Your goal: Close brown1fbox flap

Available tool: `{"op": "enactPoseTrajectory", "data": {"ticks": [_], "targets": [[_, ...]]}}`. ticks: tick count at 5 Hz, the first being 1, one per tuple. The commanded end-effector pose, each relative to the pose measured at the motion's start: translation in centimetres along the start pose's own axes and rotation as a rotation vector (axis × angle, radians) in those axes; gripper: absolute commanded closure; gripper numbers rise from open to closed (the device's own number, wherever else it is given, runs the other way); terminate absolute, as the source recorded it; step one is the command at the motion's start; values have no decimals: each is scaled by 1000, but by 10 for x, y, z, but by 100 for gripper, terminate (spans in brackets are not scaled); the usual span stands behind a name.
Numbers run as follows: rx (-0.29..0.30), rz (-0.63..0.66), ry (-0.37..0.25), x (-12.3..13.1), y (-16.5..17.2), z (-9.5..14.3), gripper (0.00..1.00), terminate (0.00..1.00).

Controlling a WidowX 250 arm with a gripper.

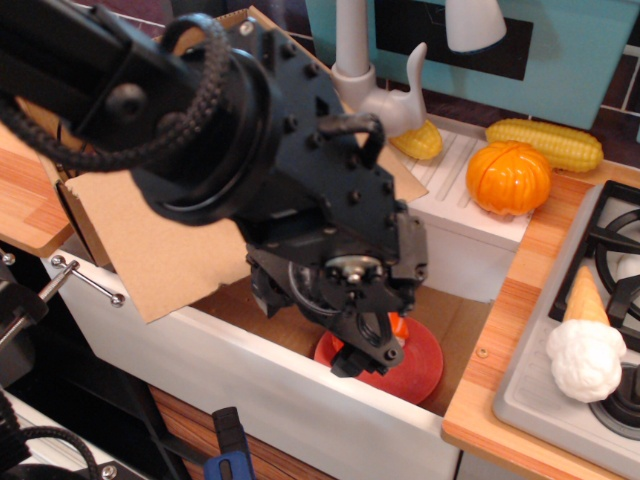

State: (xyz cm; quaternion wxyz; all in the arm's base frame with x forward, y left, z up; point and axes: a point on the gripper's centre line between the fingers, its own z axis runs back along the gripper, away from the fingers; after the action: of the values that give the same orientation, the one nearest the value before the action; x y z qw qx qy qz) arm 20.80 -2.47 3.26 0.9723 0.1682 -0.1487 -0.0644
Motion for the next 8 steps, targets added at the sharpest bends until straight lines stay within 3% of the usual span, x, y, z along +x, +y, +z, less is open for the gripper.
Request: {"op": "enactPoseTrajectory", "data": {"ticks": [1, 2, 3, 5, 7, 8], "targets": [[72, -14, -21, 16, 3, 31, 0, 0], [126, -50, -5, 24, 7, 49, 0, 0], [199, -92, -26, 31, 21, 60, 0, 0], [252, -148, -33, 43, 62, 73, 0, 0], [299, -248, -113, 59, 128, 72, 0, 0], [267, -294, -160, 58, 168, 56, 0, 0]]}}
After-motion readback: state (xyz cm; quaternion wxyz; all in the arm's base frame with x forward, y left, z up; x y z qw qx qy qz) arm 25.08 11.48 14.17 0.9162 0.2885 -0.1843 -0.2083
